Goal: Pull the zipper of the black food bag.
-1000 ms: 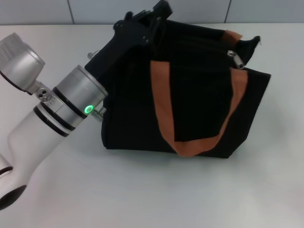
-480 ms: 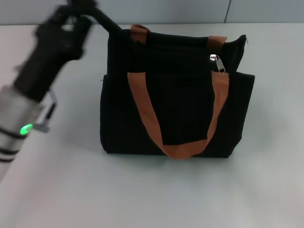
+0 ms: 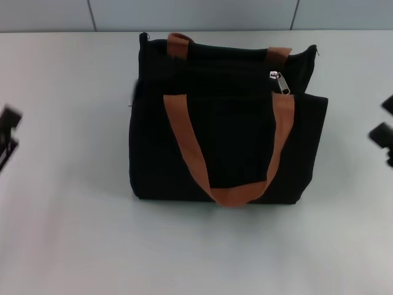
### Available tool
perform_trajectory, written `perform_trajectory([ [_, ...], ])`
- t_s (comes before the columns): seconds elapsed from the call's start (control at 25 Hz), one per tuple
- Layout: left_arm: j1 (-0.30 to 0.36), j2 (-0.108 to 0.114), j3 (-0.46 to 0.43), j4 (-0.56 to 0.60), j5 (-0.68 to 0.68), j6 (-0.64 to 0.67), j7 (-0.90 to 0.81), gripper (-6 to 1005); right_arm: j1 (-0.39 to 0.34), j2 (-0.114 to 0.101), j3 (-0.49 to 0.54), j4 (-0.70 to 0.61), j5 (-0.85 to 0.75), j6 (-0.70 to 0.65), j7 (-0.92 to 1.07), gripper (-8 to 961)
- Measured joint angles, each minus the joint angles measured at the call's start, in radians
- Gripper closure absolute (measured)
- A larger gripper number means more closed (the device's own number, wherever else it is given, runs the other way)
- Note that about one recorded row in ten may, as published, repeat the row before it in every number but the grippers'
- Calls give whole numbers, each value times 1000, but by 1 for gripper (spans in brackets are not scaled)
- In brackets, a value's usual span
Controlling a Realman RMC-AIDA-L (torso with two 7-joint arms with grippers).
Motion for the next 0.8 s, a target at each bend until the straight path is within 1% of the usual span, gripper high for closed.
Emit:
perform_trajectory([
  [0.04, 0, 0, 0, 0, 0, 0, 0, 274, 8, 0, 0, 0, -22, 13, 3, 279],
  [0.08, 60, 2, 14, 60, 9, 7, -15, 227, 17, 0, 0, 0, -57, 27, 25, 279],
  [0.12, 114, 9, 120, 161, 52, 45, -25, 227, 17, 0, 0, 0, -57, 27, 25, 279],
  [0.16, 114, 9, 120, 161, 52, 45, -25, 227, 21, -1, -1, -1, -77, 28, 37, 279],
  [0.2, 121, 12, 168, 186, 61, 57, -26, 227, 24, -2, -4, -4, -89, 25, 38, 279],
  [0.24, 121, 12, 168, 186, 61, 57, -26, 227, 30, -3, -14, -11, -113, 19, 38, 279],
  [0.28, 127, 19, 249, 215, 71, 72, -28, 227, 36, -3, -33, -22, -145, 12, 31, 279],
  [0.32, 116, 30, 419, 240, 78, 77, -27, 227, 43, -3, -57, -34, -177, 7, 20, 279],
  [0.36, 95, 30, 521, 248, 79, 76, -22, 227, 53, -2, -96, -48, -217, 4, 3, 279],
  [0.44, 95, 30, 521, 248, 79, 76, -22, 227, 73, -1, -182, -62, -291, 11, -38, 279],
  [0.48, 79, 30, 575, 251, 79, 73, -20, 227, 84, 0, -217, -58, -322, 24, -58, 279],
  [0.52, 38, 25, 660, 256, 79, 61, -20, 227, 97, 1, -254, -47, -355, 42, -83, 279],
  [0.56, 20, 21, 679, 257, 81, 57, -24, 227, 108, 2, -280, -32, -377, 62, -102, 279],
  [0.6, -6, 16, 697, 257, 87, 50, -32, 227, 114, 3, -293, -19, -385, 80, -111, 279],
  [0.64, -6, 16, 697, 257, 87, 50, -32, 227, 120, 4, -305, -4, -391, 102, -119, 279],
  [0.68, -38, 9, 708, 257, 117, 37, -40, 227, 124, 5, -307, 17, -391, 138, -121, 279],
  [0.8, -72, 2, 712, 260, 177, 15, -42, 227, 123, 6, -301, 34, -383, 152, -126, 279],
])
